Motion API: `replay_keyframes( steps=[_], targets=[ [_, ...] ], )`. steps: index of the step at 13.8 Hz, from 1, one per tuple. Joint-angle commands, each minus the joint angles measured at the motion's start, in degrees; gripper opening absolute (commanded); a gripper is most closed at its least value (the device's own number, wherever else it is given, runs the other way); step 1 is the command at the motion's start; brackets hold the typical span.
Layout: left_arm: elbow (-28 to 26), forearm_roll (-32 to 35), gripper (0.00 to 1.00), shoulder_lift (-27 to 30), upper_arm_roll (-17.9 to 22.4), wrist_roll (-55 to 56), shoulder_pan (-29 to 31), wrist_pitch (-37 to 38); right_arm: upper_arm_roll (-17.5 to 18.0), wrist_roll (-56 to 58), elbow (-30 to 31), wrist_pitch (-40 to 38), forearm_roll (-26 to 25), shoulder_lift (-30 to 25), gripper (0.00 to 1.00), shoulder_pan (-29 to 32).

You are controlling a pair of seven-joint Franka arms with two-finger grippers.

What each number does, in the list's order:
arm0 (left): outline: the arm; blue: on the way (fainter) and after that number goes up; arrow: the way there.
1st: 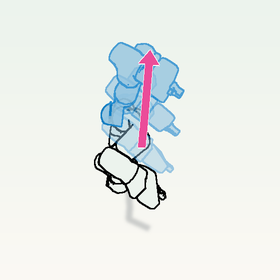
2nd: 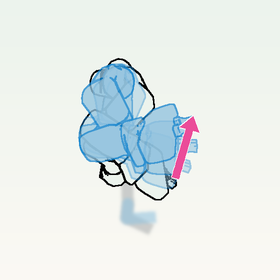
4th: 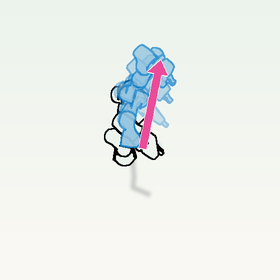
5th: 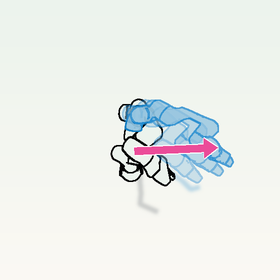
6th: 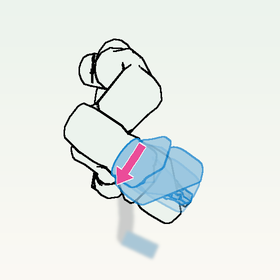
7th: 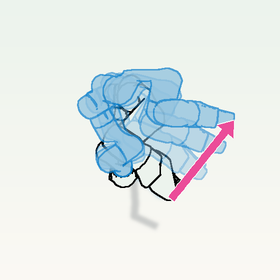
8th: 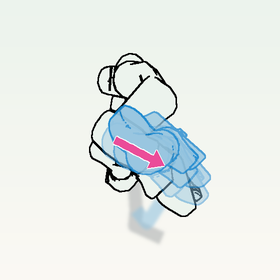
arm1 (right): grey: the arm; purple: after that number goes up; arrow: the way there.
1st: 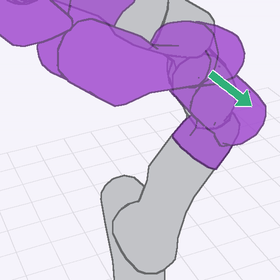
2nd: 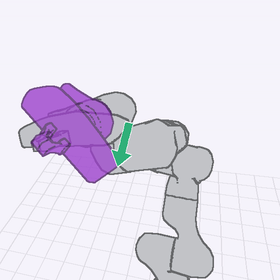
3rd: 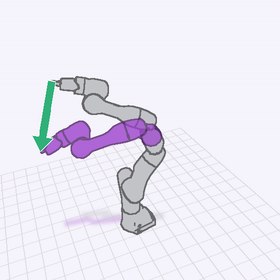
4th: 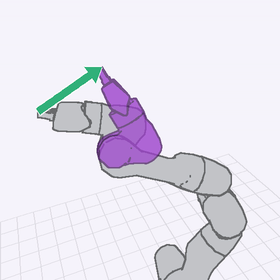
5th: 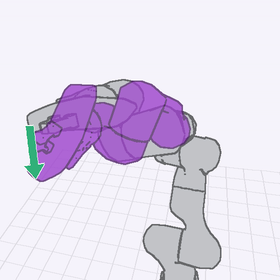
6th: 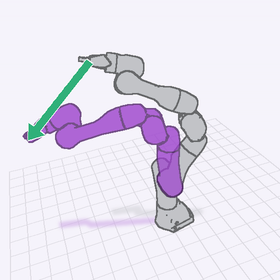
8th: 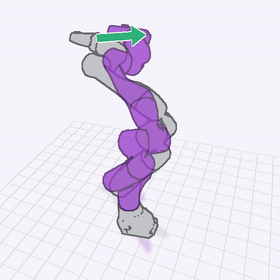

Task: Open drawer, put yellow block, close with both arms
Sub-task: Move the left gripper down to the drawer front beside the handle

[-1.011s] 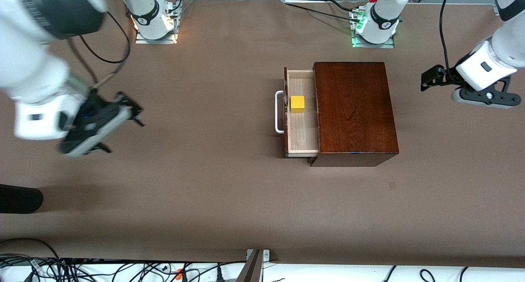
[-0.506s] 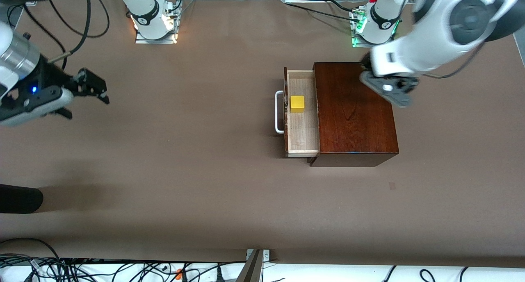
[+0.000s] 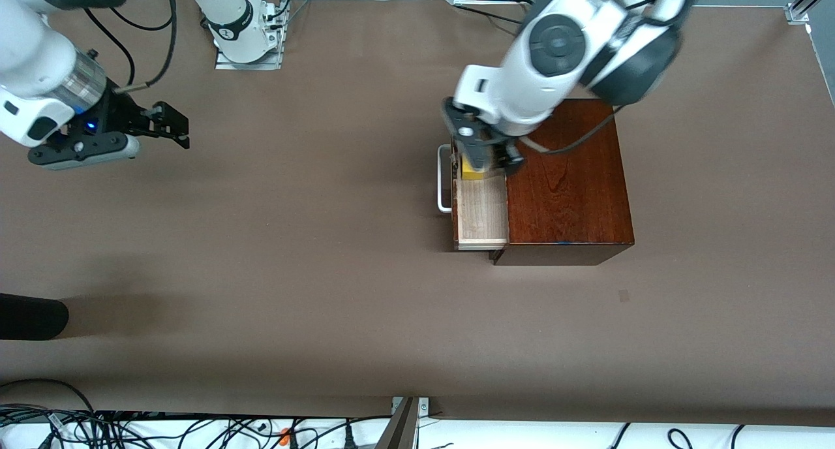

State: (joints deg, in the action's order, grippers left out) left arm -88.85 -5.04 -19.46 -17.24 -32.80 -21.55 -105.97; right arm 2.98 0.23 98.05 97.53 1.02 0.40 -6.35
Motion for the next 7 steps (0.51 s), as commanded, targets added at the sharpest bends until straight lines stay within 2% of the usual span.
replay_keyframes(
  steps=[1, 4, 7],
  targets=[
    [2.54, -0.32, 1.00, -6.01, 0.28, -11.29, -3.30, -6.15, -0.61, -1.81, 1.09, 0.82, -1.11, -1.11, 1.00, -0.24],
    [2.27, 1.16, 1.00, -10.86, 0.28, -19.21, -7.35, -10.40, -2.37, -0.32, -1.27, 0.21, -1.02, -0.15, 1.00, -0.15],
    [1.31, 7.83, 1.00, -13.84, 0.28, -19.76, -9.02, -10.40, -2.81, -0.14, -3.48, -1.03, -0.85, 0.39, 1.00, 0.02]
  ],
)
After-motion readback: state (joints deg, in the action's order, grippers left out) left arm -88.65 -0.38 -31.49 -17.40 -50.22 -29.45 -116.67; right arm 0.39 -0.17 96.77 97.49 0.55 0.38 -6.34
